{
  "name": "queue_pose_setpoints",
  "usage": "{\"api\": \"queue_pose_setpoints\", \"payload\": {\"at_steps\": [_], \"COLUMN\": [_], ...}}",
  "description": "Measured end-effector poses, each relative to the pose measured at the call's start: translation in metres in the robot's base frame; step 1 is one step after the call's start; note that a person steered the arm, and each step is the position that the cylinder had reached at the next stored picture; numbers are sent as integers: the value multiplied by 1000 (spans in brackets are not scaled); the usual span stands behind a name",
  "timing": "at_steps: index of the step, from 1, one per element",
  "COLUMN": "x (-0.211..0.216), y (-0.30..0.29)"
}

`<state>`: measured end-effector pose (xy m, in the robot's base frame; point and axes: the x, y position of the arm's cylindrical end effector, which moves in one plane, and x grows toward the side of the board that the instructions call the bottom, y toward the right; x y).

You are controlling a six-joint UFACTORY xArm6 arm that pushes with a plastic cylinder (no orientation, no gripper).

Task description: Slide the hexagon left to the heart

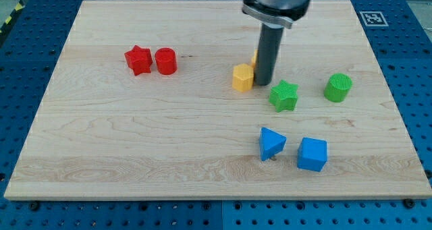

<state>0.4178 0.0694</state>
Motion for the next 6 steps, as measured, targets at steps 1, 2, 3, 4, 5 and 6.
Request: {"api": "queue_pose_setpoints", "payload": {"at_steps": [1,2,3,4,5,6], "x": [-11,-12,24,26,26,-11], "y": [-3,2,3,-8,-47,-54]}}
